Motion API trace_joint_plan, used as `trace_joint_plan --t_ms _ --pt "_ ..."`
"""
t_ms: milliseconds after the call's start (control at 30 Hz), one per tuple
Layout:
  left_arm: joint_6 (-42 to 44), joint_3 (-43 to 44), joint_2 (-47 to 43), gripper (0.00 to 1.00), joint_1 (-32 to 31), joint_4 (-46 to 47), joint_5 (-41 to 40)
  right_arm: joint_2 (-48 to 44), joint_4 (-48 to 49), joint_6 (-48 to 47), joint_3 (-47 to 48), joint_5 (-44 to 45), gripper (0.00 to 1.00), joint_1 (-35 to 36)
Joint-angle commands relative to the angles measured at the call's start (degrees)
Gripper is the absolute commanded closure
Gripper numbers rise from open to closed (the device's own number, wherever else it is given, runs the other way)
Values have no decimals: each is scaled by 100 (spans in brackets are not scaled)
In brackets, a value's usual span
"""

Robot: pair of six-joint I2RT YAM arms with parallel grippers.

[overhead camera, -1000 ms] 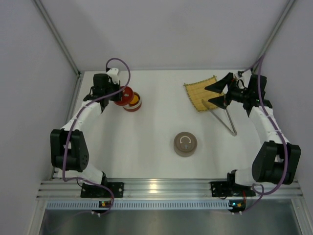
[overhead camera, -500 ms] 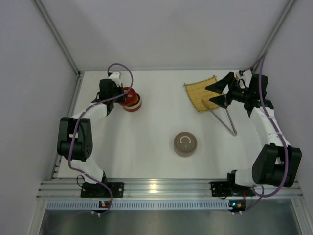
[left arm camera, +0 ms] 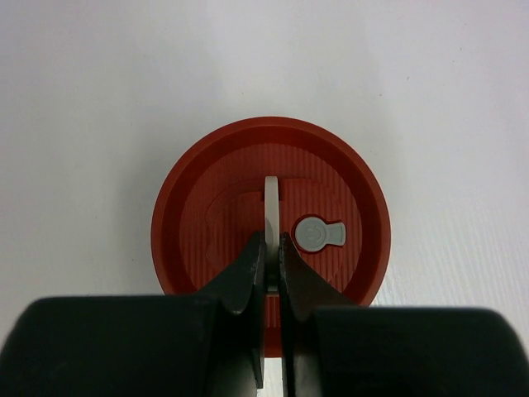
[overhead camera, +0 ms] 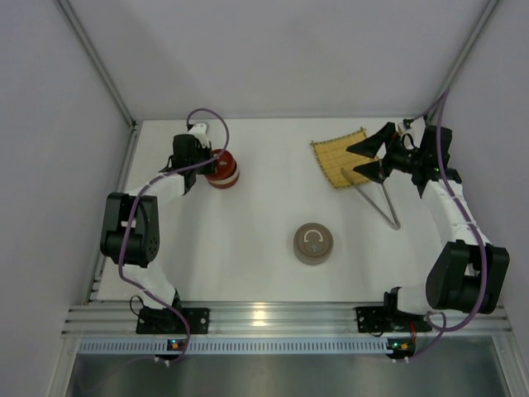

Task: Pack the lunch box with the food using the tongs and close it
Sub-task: Close the box lid on the packing box.

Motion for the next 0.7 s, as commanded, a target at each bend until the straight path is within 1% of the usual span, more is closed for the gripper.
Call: trace_joint_plan --t_ms 0,667 --pt "118 261 55 100 -112 395 92 1 -45 -80 124 14 1 -80" --pt "206 401 266 100 -227 184 92 63 61 -9 71 -39 1 -71"
